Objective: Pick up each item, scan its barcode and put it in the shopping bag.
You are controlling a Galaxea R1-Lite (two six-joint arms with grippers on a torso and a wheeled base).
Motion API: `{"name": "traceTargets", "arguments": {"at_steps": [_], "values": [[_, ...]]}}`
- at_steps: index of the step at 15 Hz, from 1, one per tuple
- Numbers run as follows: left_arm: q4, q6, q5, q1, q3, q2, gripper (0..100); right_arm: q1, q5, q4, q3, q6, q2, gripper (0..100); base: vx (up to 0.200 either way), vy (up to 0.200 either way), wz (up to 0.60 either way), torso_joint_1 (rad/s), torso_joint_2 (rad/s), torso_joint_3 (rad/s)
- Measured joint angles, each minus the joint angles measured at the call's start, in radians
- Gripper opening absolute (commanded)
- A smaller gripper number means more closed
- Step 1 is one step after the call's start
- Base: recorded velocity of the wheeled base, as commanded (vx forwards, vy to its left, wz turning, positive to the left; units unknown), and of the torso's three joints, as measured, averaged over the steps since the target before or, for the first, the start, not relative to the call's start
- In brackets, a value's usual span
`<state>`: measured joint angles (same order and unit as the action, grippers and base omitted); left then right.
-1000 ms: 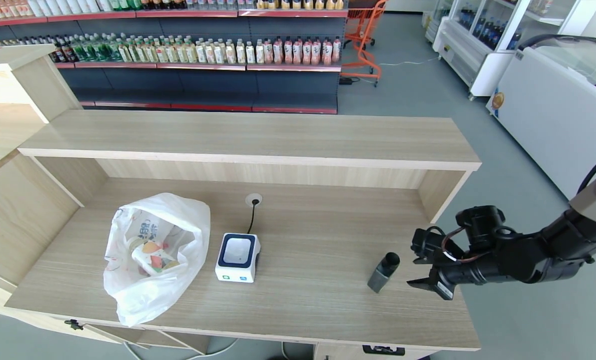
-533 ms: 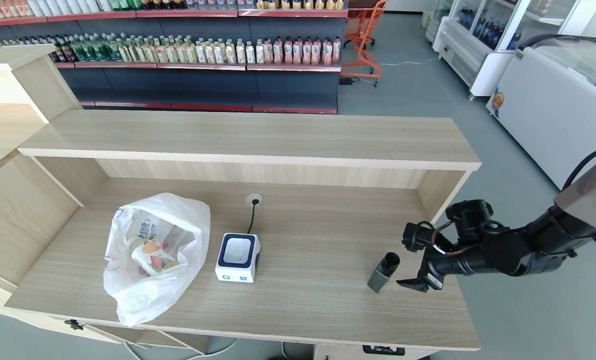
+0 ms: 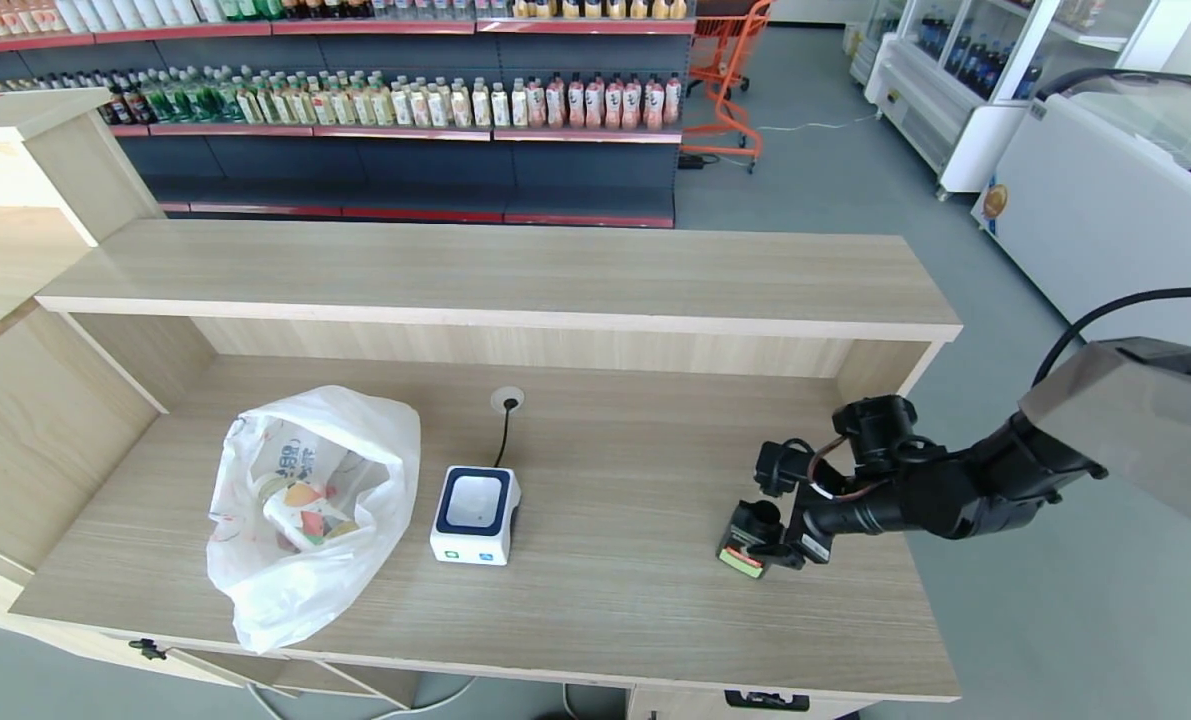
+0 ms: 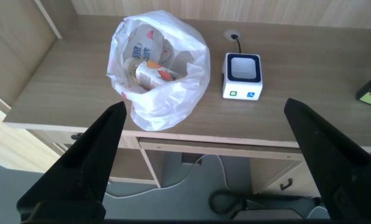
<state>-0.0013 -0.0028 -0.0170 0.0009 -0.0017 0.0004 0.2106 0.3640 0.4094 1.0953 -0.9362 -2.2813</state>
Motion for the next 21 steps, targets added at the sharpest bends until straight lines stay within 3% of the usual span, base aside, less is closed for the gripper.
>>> {"name": "traceTargets", "arguments": {"at_steps": [7, 8, 16, 21], "values": [[0.0, 0.0, 0.0, 0.001, 0.0, 0.0, 100, 0.063, 0.016, 0.023, 0.025, 0.066, -0.047, 100, 0.0, 0.0, 0.0, 0.0, 0.0, 0.0], [0.0, 0.0, 0.0, 0.001, 0.0, 0.0, 100, 0.064, 0.017, 0.023, 0.025, 0.067, -0.051, 0, 0.0, 0.0, 0.0, 0.0, 0.0, 0.0], [0.0, 0.0, 0.0, 0.0, 0.0, 0.0, 100, 0.073, 0.016, 0.042, 0.027, 0.097, -0.053, 0, 0.0, 0.0, 0.0, 0.0, 0.0, 0.0], [0.0, 0.0, 0.0, 0.001, 0.0, 0.0, 100, 0.041, 0.004, 0.126, -0.124, 0.315, 0.14, 0, 0.0, 0.0, 0.0, 0.0, 0.0, 0.0]]}}
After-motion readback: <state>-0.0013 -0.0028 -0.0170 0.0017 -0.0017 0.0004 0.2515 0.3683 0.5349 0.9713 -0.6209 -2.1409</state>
